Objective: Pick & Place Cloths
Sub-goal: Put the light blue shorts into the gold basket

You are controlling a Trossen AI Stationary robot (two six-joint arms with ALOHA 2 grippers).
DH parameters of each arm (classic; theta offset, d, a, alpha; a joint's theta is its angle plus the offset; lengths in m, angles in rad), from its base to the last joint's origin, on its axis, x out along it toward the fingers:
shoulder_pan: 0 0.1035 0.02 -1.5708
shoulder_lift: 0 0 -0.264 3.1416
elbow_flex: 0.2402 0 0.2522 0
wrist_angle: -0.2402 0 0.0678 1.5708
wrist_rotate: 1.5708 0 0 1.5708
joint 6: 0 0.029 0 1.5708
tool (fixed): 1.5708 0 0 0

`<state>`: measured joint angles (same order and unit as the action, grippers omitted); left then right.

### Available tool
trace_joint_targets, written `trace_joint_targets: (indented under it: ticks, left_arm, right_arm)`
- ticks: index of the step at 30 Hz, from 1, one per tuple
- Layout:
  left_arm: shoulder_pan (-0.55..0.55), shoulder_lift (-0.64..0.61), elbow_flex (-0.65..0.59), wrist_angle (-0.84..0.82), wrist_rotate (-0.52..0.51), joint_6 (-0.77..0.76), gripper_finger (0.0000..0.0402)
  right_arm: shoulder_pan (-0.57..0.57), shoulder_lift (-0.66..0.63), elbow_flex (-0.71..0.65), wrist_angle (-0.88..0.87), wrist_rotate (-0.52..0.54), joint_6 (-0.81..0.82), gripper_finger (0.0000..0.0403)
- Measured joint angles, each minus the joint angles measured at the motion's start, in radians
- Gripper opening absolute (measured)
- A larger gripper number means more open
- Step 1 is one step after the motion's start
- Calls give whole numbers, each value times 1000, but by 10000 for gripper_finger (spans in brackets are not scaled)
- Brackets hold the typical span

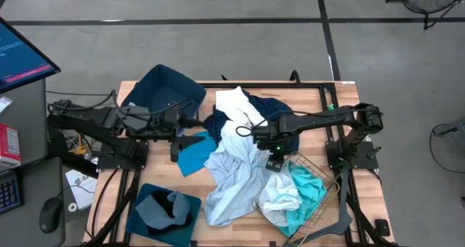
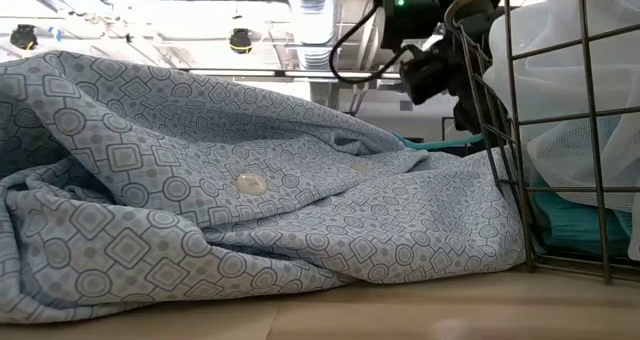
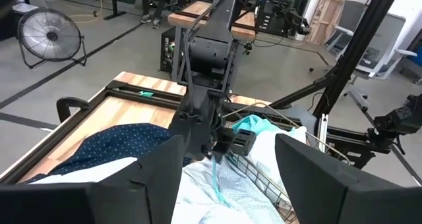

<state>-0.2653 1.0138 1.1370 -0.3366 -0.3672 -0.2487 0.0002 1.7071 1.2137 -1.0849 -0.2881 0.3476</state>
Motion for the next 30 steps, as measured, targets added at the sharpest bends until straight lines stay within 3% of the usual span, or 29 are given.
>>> trace_joint_targets:
  ticks: [2, 3, 13, 20, 26, 30]
  left_arm:
    - [0, 0, 0, 1, 0, 0, 221]
    - [0, 0, 0, 3, 0, 0, 221]
    - [0, 0, 0, 5, -55, 1, 221]
    - [0, 0, 0, 11, -61, 1, 221]
    - [0, 0, 0, 14, -61, 1, 221]
    - [0, 0, 0, 18, -61, 1, 221]
  right_arm:
    - [1, -20, 0, -2, 0, 17, 25]
    - [1, -35, 0, 2, 0, 33, 18]
    - [61, -307, 0, 43, 38, 228, 2]
    - [255, -479, 1, 108, 192, 406, 1]
    - [452, -438, 1, 137, 378, 514, 1]
    - [513, -326, 1, 113, 408, 553, 0]
